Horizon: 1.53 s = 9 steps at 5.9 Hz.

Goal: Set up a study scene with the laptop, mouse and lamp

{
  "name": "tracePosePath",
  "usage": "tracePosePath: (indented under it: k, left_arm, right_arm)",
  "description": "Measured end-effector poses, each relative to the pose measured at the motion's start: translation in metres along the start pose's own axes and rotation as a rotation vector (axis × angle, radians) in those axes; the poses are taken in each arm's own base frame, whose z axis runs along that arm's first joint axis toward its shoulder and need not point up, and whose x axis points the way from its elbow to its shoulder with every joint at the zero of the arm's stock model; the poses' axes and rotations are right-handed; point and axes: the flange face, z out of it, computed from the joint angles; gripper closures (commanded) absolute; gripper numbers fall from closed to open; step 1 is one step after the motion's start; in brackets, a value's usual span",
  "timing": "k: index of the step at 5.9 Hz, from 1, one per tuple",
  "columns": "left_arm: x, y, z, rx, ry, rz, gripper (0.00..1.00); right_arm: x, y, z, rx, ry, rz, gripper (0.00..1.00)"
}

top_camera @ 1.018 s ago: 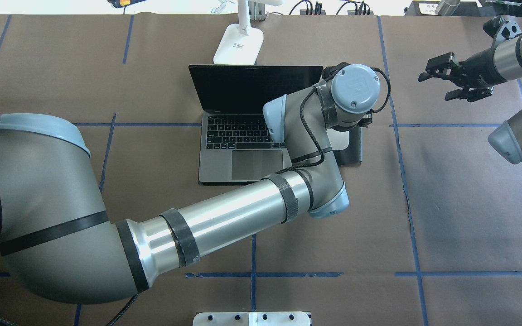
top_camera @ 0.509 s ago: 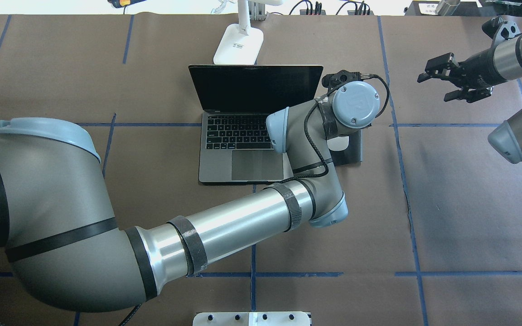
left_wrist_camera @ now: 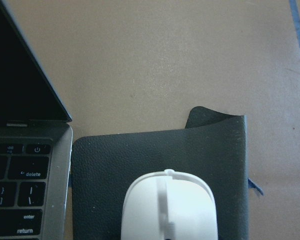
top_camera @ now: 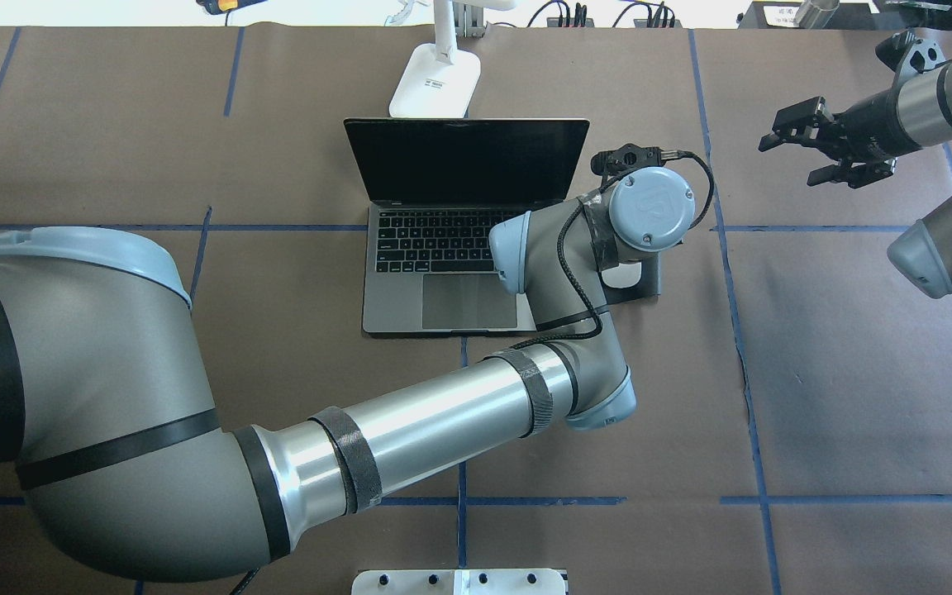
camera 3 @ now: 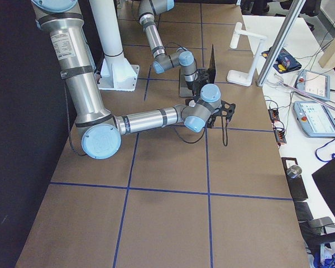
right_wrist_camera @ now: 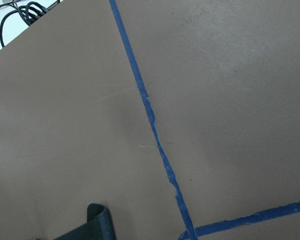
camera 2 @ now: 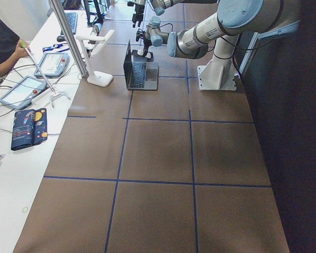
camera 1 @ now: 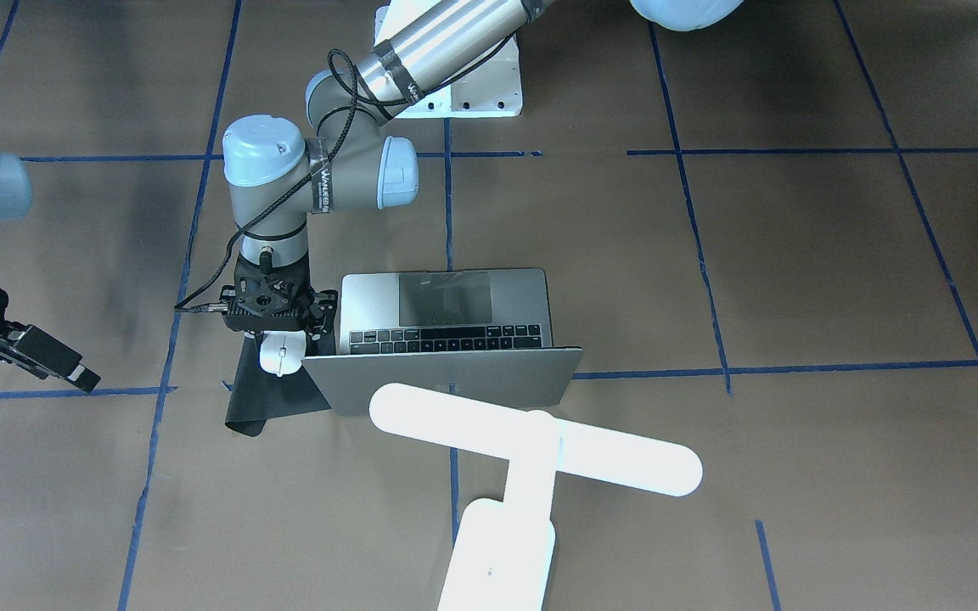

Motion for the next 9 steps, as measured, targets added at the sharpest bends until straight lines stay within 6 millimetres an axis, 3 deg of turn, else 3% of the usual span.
tracePosePath:
  k: [3,5,6,8,9]
  left_arm:
    - [0.011,-0.003,-0.014,0.010,0.047,-0.005,0.00]
    - [0.031,-0.011,-0.050,0.030,0.135,-0.051,0.00]
    - [0.027,-0.013,-0.064,0.027,0.178,-0.066,0.00]
    - [-0.020,-0.029,-0.093,-0.025,0.234,-0.080,0.00]
    - [-0.061,-0.039,-0.108,-0.055,0.261,-0.082,0.00]
  right_arm:
    - [0.001,-0.004,-0.005,0.010,-0.003,0.002,0.00]
    - [0.010,-0.010,-0.012,0.021,0.001,0.013,0.00]
    - [0.017,-0.011,-0.016,0.019,0.003,0.009,0.00]
    - [0.035,-0.018,-0.038,-0.002,-0.008,-0.015,0.00]
    - [0.044,-0.014,-0.049,-0.006,-0.013,-0.018,0.00]
